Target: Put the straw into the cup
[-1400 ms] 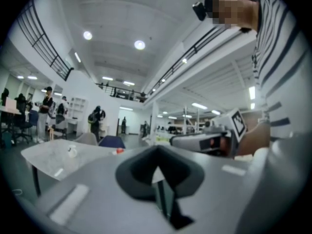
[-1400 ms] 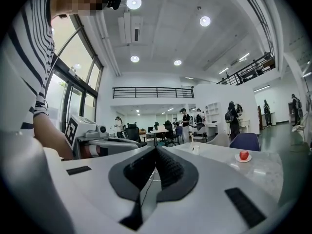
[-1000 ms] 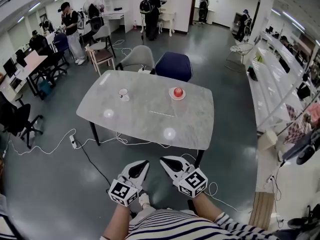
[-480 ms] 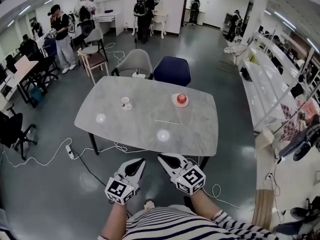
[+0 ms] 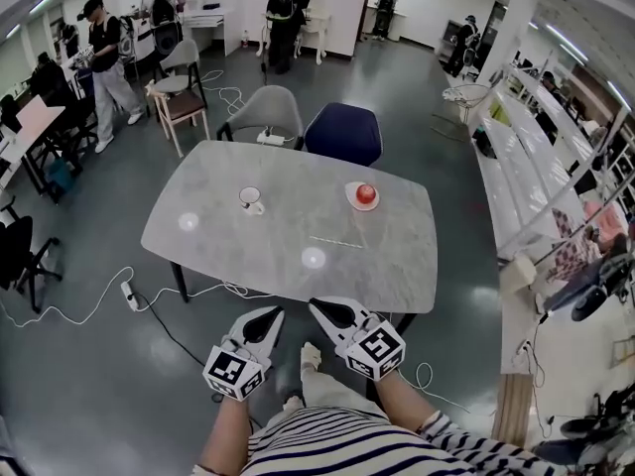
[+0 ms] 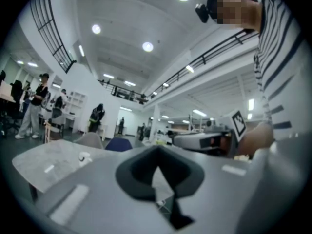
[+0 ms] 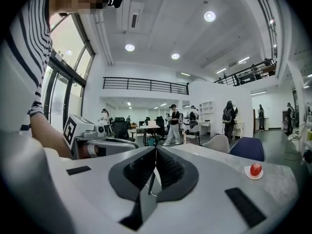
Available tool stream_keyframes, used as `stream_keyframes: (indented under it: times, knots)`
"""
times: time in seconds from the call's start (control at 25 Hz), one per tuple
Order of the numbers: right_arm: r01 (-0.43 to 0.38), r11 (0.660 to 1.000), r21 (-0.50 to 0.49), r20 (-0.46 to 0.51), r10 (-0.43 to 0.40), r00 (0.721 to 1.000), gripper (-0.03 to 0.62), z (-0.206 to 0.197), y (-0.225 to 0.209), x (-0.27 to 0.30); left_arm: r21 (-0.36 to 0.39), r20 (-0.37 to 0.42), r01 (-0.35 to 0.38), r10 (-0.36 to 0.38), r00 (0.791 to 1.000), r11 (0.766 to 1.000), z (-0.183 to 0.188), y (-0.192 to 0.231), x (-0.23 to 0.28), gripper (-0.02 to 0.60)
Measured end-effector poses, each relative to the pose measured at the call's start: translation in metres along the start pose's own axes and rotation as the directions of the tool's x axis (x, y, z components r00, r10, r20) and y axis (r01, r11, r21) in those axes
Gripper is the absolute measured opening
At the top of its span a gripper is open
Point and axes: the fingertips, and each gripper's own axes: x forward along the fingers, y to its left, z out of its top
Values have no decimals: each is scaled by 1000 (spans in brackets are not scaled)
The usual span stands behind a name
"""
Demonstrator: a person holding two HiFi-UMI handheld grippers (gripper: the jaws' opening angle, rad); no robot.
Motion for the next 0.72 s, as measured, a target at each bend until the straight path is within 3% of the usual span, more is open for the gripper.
stream_keyframes:
  times: [0.28, 0.72]
  knots:
    - [-36, 999, 11, -3, 36, 999, 6, 2, -39, 52, -3, -6, -29, 29, 1000, 1000, 3, 57, 31, 8]
    - [-66, 996, 60, -13, 67, 998, 6, -7, -113, 117, 27, -100, 27, -24, 995, 999, 2, 124, 113, 8]
